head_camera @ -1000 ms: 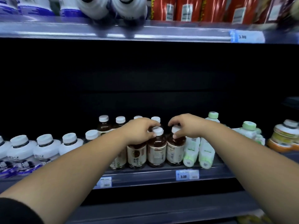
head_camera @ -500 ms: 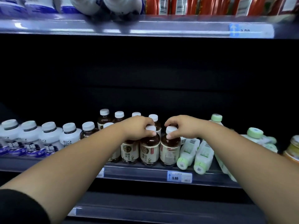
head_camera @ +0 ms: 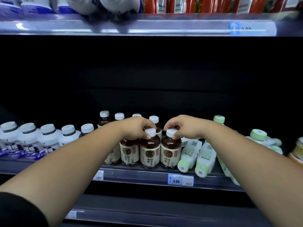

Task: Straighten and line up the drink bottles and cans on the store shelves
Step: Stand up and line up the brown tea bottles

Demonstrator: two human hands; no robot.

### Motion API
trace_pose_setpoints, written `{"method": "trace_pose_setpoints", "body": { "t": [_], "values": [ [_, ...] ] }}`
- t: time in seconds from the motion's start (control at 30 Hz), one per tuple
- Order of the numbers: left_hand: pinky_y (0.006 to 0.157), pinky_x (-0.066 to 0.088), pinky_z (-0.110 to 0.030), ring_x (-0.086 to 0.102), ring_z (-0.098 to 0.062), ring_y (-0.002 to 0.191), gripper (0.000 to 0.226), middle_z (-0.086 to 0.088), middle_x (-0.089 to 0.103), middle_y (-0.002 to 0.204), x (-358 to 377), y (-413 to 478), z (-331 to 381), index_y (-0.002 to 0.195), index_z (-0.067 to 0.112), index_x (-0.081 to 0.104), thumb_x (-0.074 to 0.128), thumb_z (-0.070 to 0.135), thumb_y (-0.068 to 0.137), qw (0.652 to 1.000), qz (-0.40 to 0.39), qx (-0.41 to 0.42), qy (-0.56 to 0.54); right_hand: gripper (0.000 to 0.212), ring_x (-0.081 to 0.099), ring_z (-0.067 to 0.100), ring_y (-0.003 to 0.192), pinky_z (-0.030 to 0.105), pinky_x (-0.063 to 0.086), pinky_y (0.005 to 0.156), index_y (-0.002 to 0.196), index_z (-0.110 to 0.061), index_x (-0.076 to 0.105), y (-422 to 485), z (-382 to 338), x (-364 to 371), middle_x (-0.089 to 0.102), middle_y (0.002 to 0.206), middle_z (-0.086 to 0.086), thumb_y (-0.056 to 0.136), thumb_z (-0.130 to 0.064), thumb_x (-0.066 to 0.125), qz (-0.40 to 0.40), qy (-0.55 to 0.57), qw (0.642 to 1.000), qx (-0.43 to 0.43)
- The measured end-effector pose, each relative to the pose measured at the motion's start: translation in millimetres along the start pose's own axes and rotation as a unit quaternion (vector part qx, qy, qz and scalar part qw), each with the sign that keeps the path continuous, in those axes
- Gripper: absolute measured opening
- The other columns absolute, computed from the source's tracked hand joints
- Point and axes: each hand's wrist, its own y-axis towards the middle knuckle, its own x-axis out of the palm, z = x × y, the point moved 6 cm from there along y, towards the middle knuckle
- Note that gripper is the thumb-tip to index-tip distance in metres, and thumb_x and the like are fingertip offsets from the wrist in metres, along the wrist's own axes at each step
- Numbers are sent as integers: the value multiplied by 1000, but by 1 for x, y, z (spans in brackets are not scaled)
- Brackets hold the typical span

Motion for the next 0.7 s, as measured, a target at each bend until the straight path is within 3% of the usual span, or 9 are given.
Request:
{"method": "trace_pose_setpoints", "body": {
  "t": [0.07, 0.2, 0.33, 0.57, 0.7],
  "values": [
    [94, 44, -32, 54, -9, 108, 45, 19, 56, 116, -1, 1, 0, 127, 50, 53, 70, 34, 88, 1000, -19, -5, 6, 39, 64, 11, 103, 36, 58, 88, 116, -32, 67, -1, 2, 0, 64, 116, -15, 84, -14, 77, -19, 50, 999, 7],
    [88, 41, -28, 53, -7, 106, 42, 25, 53, 109, -1, 3, 0, 124, 51, 54, 70, 39, 87, 1000, -24, 1, -1, 42, 60, 8, 106, 33, 54, 90, 120, -33, 65, 0, 6, 6, 61, 117, -16, 81, -30, 81, 20, 52, 998, 23],
    [90, 41, -29, 53, -8, 109, 37, 24, 53, 108, 1, 5, -2, 122, 50, 55, 68, 38, 89, 1000, -22, 11, -13, 33, 62, 3, 104, 22, 48, 88, 112, -32, 67, -2, 6, 8, 67, 112, -17, 84, -18, 78, -4, 82, 997, -3],
    [94, 41, -31, 51, -8, 112, 39, 24, 52, 112, -1, 8, -1, 123, 51, 55, 68, 35, 90, 999, -45, 24, -18, 34, 64, 4, 104, 29, 51, 94, 111, -33, 68, 1, 10, 8, 68, 112, -18, 82, -18, 79, -9, 104, 995, 6],
    [90, 39, -19, 50, 0, 111, 56, 24, 52, 117, -4, 8, -4, 134, 44, 52, 75, 39, 84, 998, -15, 54, -22, 33, 66, 3, 102, 29, 52, 94, 105, -38, 72, 11, 7, 5, 69, 111, -17, 75, -37, 84, -13, 101, 995, 15]
  ]
}}
